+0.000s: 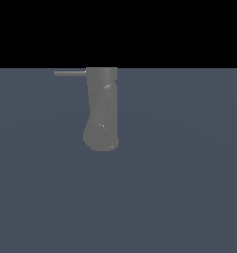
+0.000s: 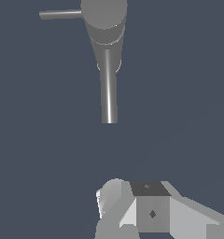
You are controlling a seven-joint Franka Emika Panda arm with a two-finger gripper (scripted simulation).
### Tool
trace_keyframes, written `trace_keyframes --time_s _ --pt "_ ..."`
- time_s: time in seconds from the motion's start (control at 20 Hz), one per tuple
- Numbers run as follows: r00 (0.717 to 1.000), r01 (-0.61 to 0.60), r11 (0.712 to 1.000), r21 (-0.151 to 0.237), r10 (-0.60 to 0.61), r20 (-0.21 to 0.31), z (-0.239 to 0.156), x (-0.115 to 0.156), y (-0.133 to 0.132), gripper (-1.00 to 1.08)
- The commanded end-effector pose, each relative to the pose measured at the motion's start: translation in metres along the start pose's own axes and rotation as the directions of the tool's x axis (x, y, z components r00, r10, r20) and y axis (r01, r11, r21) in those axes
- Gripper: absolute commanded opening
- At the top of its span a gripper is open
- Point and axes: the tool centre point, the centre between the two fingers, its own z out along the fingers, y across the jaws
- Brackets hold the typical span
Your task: Turn on the faucet by rotating a designated handle.
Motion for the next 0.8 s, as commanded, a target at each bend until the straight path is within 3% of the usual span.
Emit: trace_keyframes --time_s 0.0,0.75 --pt "1.000 -0.009 1.000 0.003 0.009 0.000 0.000 0.002 -0.001 -1.00" --pt "0.978 -0.208 0.977 0.054 0.207 0.014 0.006 0.054 -0.014 -1.00"
